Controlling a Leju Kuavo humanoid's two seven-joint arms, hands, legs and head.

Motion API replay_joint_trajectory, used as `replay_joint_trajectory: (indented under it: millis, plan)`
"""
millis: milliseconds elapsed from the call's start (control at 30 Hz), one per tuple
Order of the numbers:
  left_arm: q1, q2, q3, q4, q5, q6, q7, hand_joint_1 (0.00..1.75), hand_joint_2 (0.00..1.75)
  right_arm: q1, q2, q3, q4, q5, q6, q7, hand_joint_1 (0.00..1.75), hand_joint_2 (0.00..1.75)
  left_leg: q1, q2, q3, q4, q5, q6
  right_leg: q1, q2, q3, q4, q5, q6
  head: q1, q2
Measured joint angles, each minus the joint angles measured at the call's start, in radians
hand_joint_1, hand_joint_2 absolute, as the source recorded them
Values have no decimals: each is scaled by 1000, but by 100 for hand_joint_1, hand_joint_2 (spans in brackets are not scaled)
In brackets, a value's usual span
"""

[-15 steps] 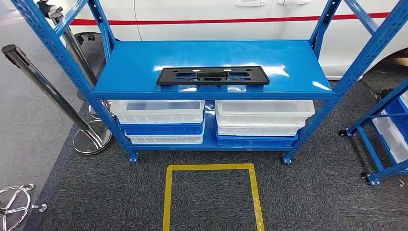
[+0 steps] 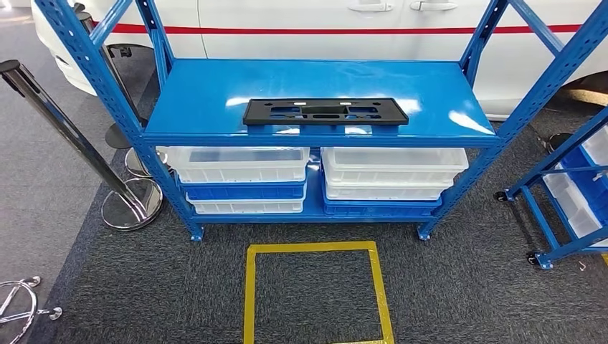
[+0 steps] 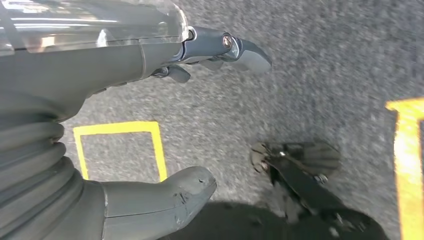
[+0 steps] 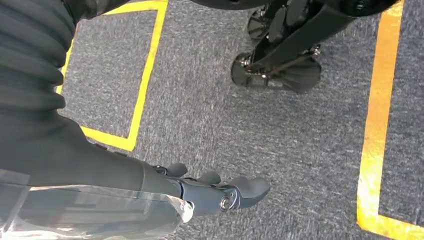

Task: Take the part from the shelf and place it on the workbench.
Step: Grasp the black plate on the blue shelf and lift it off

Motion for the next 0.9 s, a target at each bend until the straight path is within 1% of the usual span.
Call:
replay_joint_trajectory:
  millis: [33, 67, 100, 133, 167, 233, 267, 300, 333, 367, 400, 433, 467, 500, 533, 567, 600, 633, 700, 733, 767, 800, 833, 867, 900]
  plan:
    - [-6, -5, 4, 4, -4, 5, -10, 0, 175, -8, 2, -25, 5, 21, -3, -12, 0, 175, -1, 0, 2, 1, -1, -1, 2, 0, 32, -68, 38, -6, 0, 0]
    - [-12, -10, 7, 8, -8, 11, -20, 0, 175, -18, 4, -49, 9, 41, -7, -25, 0, 175, -5, 0, 3, 3, -3, -4, 5, 0, 63, -135, 66, -13, 0, 0]
    - [-19, -14, 11, 11, -10, 18, -30, 0, 175, -30, 6, -73, 12, 60, -13, -38, 0, 175, -7, 0, 2, 5, -5, -7, 9, -1, 85, -187, 83, -18, 0, 0]
    - [-26, -18, 16, 15, -12, 25, -41, 0, 175, -43, 8, -96, 16, 78, -20, -51, 0, 175, -8, 1, 0, 6, -7, -11, 12, -1, 96, -214, 88, -23, 0, 0]
    - [-33, -21, 21, 19, -14, 33, -51, 0, 175, -56, 11, -119, 19, 95, -30, -62, 0, 175, -9, 1, -1, 6, -7, -16, 15, 0, 97, -221, 86, -25, 0, 0]
    - [-47, -25, 31, 25, -20, 50, -71, 0, 175, -82, 19, -166, 27, 128, -52, -86, 0, 175, -8, 1, -1, 8, -10, -25, 12, 0, 99, -228, 91, -32, 0, 0]
    - [-53, -27, 36, 29, -23, 59, -81, 0, 175, -95, 23, -190, 30, 145, -63, -97, 0, 175, -7, 1, -5, 21, -20, -31, 8, -1, 100, -233, 93, -38, -1, 0]
    - [-58, -29, 40, 32, -26, 67, -90, 0, 175, -107, 27, -212, 33, 162, -75, -108, 0, 175, -6, 1, -18, 50, -39, -37, 5, -2, 102, -238, 96, -43, -1, 0]
    - [-62, -31, 45, 36, -29, 76, -100, 0, 175, -118, 31, -235, 37, 179, -86, -120, 0, 175, -2, 1, -43, 103, -70, -43, 3, -4, 102, -239, 97, -47, -1, 0]
    - [-67, -33, 50, 40, -32, 85, -110, 0, 175, -129, 33, -257, 41, 195, -98, -133, 0, 175, 0, 1, -76, 170, -103, -49, 3, -4, 101, -239, 97, -49, -1, 0]
    - [-70, -35, 53, 44, -36, 94, -120, 0, 175, -140, 36, -278, 45, 211, -108, -147, 0, 175, 3, 1, -109, 236, -129, -53, 3, -5, 100, -238, 97, -49, -1, 0]
    - [-73, -36, 56, 48, -41, 103, -129, 0, 175, -150, 38, -298, 49, 227, -118, -162, 0, 131, 7, 1, -132, 281, -139, -57, 3, -5, 99, -237, 97, -49, -1, 0]
    - [-76, -37, 57, 51, -49, 112, -137, 0, 175, -159, 40, -315, 52, 241, -125, -179, 0, 87, 9, 1, -137, 286, -126, -60, 2, -5, 99, -235, 96, -49, -1, 0]
    - [-79, -38, 58, 53, -58, 119, -144, 0, 131, -169, 42, -328, 54, 253, -131, -197, 0, 44, 11, 1, -123, 251, -95, -62, 1, -4, 100, -233, 95, -47, -1, 0]
    - [-82, -38, 59, 55, -67, 125, -150, 0, 87, -180, 43, -338, 57, 264, -137, -215, 0, 44, 13, 2, -96, 188, -55, -63, -1, -2, 100, -230, 93, -44, -1, 0]
    - [-85, -38, 59, 57, -75, 127, -153, 0, 44, -190, 45, -345, 58, 274, -142, -231, 0, 87, 14, 2, -66, 120, -25, -62, -1, -1, 99, -226, 90, -40, -1, 0]
    - [-89, -38, 59, 58, -81, 128, -155, 0, 0, -201, 46, -349, 59, 284, -150, -249, 0, 131, 13, 1, -44, 67, -5, -59, 0, -1, 98, -222, 88, -35, 0, 0]
    - [-93, -38, 59, 60, -85, 128, -155, 0, 0, -213, 47, -352, 60, 295, -159, -272, 0, 175, 12, 1, -32, 35, 3, -54, 2, 0, 96, -220, 87, -29, 0, 0]
    - [-100, -38, 59, 62, -91, 118, -153, 0, 0, -241, 49, -348, 60, 320, -180, -334, 0, 87, 8, -1, -32, 22, 5, -40, 4, 0, 92, -220, 91, -16, 0, 0]
    - [-102, -38, 59, 62, -93, 108, -153, 0, 0, -259, 51, -342, 59, 331, -188, -370, 0, 44, 9, 0, -32, 19, 8, -32, 2, 1, 91, -221, 91, -11, 0, 0]
    - [-105, -38, 59, 62, -95, 95, -154, 0, 0, -279, 53, -332, 57, 340, -195, -403, 0, 44, 9, 1, -32, 15, 12, -24, 1, 2, 87, -213, 86, -6, 0, 0]
    - [-110, -38, 59, 63, -95, 82, -154, 0, 0, -303, 57, -321, 53, 347, -204, -432, 0, 87, 10, 2, -31, 11, 17, -17, -1, 3, 75, -189, 70, -3, 0, 0]
    - [-116, -38, 59, 63, -96, 69, -153, 0, 0, -329, 64, -308, 48, 350, -214, -453, 0, 131, 11, 4, -32, 8, 20, -11, -1, 3, 53, -144, 43, -1, 0, 0]
    - [-125, -38, 60, 63, -97, 58, -152, 0, 0, -357, 73, -292, 41, 351, -223, -466, 0, 175, 9, 4, -33, 8, 22, -7, -1, 3, 23, -80, 11, 0, 0, 0]
    - [-133, -38, 60, 63, -100, 47, -153, 0, 0, -384, 85, -273, 33, 350, -230, -474, 0, 175, 7, 4, -35, 8, 23, -5, 0, 3, -11, -13, -17, 1, 0, 0]
